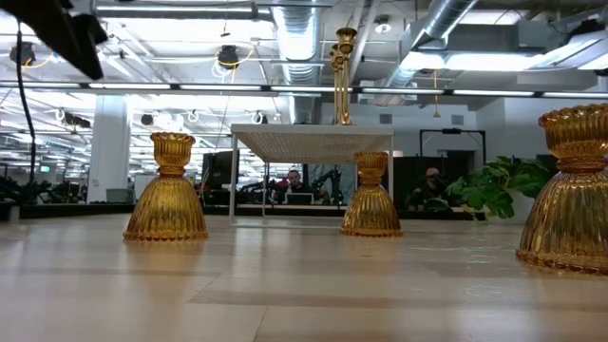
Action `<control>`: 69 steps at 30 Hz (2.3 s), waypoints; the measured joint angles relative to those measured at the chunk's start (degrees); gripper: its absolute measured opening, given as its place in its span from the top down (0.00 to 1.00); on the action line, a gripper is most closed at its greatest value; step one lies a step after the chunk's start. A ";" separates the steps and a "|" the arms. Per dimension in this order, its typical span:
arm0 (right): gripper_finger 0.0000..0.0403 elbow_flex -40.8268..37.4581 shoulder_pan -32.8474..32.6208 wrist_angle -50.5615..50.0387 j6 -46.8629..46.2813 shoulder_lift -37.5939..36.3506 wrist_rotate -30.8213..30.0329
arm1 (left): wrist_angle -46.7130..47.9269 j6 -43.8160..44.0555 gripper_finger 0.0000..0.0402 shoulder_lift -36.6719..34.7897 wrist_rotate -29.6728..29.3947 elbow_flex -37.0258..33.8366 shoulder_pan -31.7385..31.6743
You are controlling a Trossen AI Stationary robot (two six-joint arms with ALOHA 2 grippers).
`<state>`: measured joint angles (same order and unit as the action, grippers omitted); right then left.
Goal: Pick & Place candle stick holders
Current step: Put the left orange candle holder on the shelf
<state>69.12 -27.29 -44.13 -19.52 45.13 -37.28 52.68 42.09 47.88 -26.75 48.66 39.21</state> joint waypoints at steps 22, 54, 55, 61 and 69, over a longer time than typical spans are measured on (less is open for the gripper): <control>0.77 0.00 0.04 1.38 -0.01 1.37 -0.02 | -54.56 -13.34 0.44 -3.64 -4.95 -35.03 -2.51; 0.77 0.00 0.04 4.05 -1.54 1.37 -0.45 | -74.60 -27.74 0.44 -3.59 9.92 -42.20 -14.41; 0.77 0.00 0.04 4.05 -1.54 1.37 -0.47 | -74.69 -27.94 0.44 -3.59 10.36 -42.20 -14.41; 0.77 0.00 0.07 4.03 -2.87 1.70 -0.50 | -75.28 -31.58 0.44 -3.57 11.15 -42.20 -14.48; 0.77 0.00 0.09 4.16 -3.02 2.70 -0.95 | -80.10 -32.87 0.44 1.36 13.26 -43.08 -17.38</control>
<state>69.12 -27.20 -39.97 -22.55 47.83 -38.23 -27.42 9.23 49.24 -13.49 5.58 21.82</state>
